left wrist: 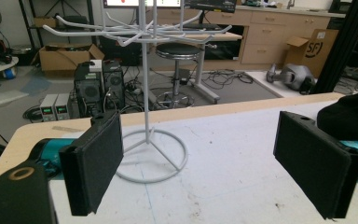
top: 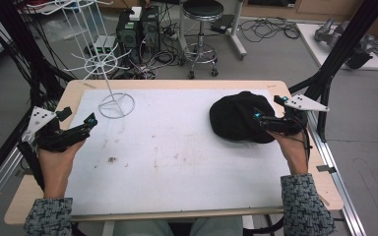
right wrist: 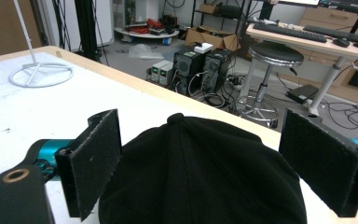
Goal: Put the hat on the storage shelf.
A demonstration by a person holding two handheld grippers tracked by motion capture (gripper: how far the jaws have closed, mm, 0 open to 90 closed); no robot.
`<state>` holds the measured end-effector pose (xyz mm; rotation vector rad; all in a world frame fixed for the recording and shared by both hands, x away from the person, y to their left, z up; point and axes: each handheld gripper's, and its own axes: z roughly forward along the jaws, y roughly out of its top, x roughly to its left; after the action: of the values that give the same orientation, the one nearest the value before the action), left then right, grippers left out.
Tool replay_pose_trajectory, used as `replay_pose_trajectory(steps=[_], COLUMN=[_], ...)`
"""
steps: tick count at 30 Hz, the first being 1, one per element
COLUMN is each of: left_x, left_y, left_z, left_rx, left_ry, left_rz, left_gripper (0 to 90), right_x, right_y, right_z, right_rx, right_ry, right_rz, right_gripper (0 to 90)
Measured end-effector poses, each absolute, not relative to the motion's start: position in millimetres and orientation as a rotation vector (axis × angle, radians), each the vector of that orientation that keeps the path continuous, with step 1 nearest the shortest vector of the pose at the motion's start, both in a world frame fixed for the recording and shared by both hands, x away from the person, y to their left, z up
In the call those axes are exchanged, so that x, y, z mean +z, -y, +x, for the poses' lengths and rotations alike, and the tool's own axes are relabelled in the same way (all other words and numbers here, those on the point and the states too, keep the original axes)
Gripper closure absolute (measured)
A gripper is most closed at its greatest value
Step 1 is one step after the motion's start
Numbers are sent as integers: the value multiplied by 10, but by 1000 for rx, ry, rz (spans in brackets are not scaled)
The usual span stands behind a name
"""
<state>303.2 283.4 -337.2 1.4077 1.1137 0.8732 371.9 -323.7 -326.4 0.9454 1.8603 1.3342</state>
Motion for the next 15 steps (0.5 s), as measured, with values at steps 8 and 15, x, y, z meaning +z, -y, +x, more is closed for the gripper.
replay_pose_trajectory(steps=[8,15], left_x=[-3363,-3369], left_y=[-2842,-2853], left_z=[3018,3009], left_rx=[874,875], left_ry=[-1113,-1113], left_rz=[1404,1406], left_gripper=[161,161], right_x=[-3276,-3300], right_y=[3211,3204], right_z=[3733,3764], right_rx=[1323,1316], right_ry=[-1875,-1876], right_rz=[934,920], right_gripper=[123,123])
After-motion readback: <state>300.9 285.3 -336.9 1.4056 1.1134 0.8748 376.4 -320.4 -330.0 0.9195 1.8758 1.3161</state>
